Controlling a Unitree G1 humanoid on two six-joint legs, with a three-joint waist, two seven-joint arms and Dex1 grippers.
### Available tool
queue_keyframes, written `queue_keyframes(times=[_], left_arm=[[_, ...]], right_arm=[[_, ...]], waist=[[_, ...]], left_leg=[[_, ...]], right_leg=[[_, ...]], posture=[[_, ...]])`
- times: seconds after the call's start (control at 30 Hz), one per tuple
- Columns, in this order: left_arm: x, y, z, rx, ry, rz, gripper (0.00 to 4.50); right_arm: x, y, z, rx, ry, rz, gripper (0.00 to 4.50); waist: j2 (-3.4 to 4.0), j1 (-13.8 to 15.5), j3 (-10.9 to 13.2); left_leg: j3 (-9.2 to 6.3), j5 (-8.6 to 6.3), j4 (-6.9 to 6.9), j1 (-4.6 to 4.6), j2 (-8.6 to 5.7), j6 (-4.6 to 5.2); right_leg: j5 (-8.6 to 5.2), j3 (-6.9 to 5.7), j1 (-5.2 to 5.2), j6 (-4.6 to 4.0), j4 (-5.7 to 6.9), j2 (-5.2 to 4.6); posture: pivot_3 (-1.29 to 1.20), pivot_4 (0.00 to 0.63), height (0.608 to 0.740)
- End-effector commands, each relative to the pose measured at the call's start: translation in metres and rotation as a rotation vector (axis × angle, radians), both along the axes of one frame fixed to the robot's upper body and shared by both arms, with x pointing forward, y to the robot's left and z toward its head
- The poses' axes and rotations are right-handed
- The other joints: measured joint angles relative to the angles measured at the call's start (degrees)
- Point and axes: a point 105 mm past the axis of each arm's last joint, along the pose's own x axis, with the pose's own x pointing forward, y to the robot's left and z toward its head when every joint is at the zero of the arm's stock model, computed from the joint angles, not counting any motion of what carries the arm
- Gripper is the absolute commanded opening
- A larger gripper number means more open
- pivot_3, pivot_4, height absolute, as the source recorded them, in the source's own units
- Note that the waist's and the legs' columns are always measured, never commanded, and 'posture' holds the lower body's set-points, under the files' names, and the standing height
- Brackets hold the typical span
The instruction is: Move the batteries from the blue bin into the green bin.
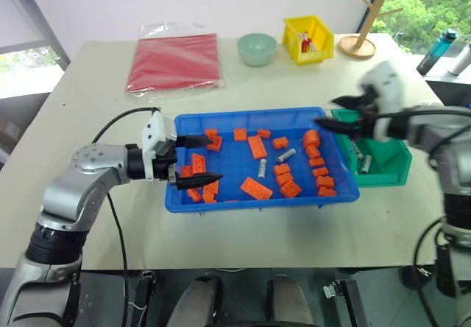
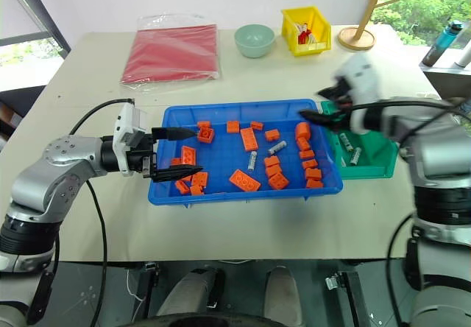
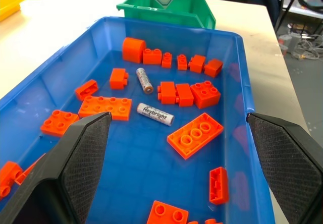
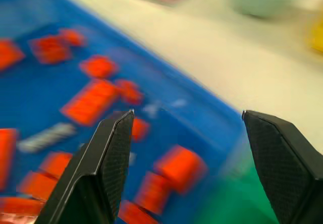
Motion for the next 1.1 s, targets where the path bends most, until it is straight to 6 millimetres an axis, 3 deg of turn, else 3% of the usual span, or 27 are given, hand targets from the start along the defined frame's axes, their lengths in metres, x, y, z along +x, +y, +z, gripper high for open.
queue_keyframes(times=[0.03,0.17,0.27,0.3,0.73,0.97,1.1], left_arm=[[-0.003,0.001,0.008,0.004,-0.055,0.005,4.5],[-0.004,0.002,0.01,0.004,-0.063,0.014,4.5],[-0.004,0.003,0.012,0.004,-0.071,0.026,4.5],[-0.005,0.004,0.013,0.004,-0.073,0.031,4.5],[-0.01,0.01,0.014,0.008,-0.075,0.077,4.5],[-0.005,0.006,0.017,0.001,-0.089,0.068,4.5],[-0.003,0.006,0.018,0.003,-0.093,0.063,4.5]], right_arm=[[-0.006,0.038,-0.015,-0.06,0.007,0.166,3.5],[-0.009,0.057,-0.039,-0.135,0.04,0.289,3.5],[-0.006,0.065,-0.054,-0.172,0.062,0.33,4.33],[-0.005,0.066,-0.059,-0.196,0.06,0.34,4.42],[0.006,0.051,-0.065,-0.186,0.064,0.285,4.42],[0.004,0.047,-0.08,-0.205,0.087,0.272,4.42],[0.001,0.047,-0.079,-0.194,0.083,0.268,4.42]], waist=[[-0.01,0.0,0.0],[-0.03,0.5,0.0],[-0.04,0.4,0.0],[-0.04,0.3,0.0],[-0.04,0.1,0.0],[-0.04,0.2,0.0],[-0.04,0.1,0.0]], left_leg=[[0.0,0.0,-0.01,0.0,-0.01,0.0],[-0.09,0.0,0.03,-0.02,-0.08,0.0],[-0.12,0.0,0.05,-0.02,-0.09,0.0],[-0.12,0.0,0.04,-0.02,-0.09,0.0],[-0.14,0.0,0.03,-0.02,-0.08,0.0],[-0.14,0.0,0.03,-0.02,-0.08,0.0],[-0.13,0.0,0.03,-0.01,-0.08,0.0]], right_leg=[[0.0,0.0,0.0,0.0,0.01,-0.01],[0.0,0.0,0.01,0.0,0.01,-0.03],[0.0,-0.01,0.03,0.0,0.0,-0.02],[0.0,-0.01,0.02,0.0,0.0,-0.02],[0.0,-0.01,-0.01,0.0,0.03,-0.01],[0.0,-0.01,-0.01,0.0,0.03,-0.01],[0.0,-0.01,-0.01,0.0,0.03,0.0]], posture=[[0.0,0.15,0.717],[0.0,0.15,0.717],[0.0,0.15,0.717],[0.0,0.15,0.717],[0.0,0.15,0.717],[0.0,0.15,0.717],[0.0,0.15,0.717]])
